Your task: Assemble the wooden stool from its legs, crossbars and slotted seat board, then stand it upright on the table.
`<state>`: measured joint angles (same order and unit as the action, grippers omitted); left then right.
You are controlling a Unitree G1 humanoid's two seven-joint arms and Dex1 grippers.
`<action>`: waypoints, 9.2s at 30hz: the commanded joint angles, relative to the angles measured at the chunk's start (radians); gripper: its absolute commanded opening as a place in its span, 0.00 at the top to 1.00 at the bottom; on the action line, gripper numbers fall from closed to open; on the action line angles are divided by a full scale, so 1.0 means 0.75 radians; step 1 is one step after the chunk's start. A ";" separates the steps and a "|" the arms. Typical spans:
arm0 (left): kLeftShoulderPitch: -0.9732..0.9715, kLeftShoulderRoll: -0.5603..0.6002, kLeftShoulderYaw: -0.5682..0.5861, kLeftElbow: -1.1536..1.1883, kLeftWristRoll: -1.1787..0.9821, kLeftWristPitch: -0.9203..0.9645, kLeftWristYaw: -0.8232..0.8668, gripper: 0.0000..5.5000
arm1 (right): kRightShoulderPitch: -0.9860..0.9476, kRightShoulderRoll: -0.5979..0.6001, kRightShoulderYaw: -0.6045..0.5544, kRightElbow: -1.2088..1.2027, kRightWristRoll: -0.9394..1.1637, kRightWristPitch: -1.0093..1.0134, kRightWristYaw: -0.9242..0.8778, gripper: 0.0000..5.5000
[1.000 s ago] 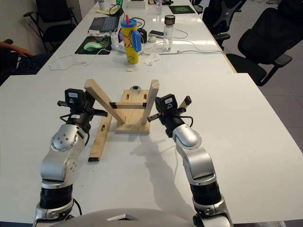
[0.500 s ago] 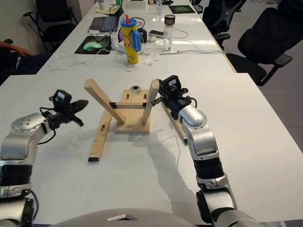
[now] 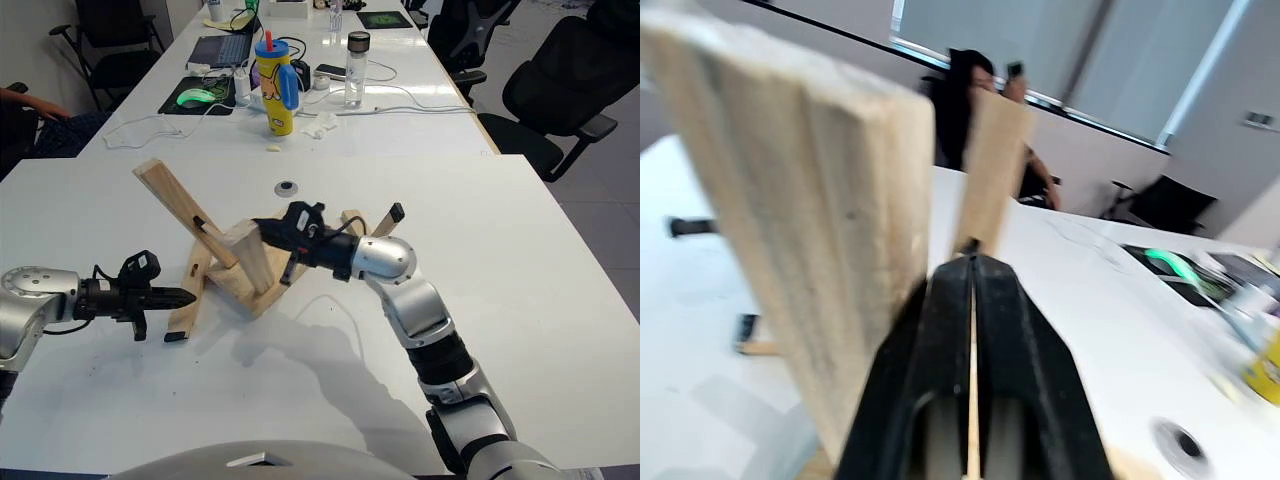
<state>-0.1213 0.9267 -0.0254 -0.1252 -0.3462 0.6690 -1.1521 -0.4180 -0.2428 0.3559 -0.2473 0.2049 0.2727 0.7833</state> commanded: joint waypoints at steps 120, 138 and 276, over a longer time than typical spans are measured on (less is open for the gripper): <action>-0.235 -0.476 -0.005 -0.181 -0.179 -0.034 0.423 0.51 | 0.243 -0.219 -0.344 0.366 -0.195 0.479 -0.421 0.60; -0.465 -0.621 0.329 -0.121 -0.754 0.194 0.506 0.41 | 0.115 -0.240 -1.000 -0.032 1.060 0.693 -0.142 0.62; -0.199 -0.039 -0.220 -0.133 -0.197 -0.092 0.034 0.62 | 0.287 -0.376 0.172 0.434 -0.538 -0.295 0.106 0.42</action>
<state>-0.3831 0.8942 -0.0614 -0.2560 -0.5962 0.5424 -1.1237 -0.2444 -0.5356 0.4317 0.0549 -0.1804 0.0290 0.8346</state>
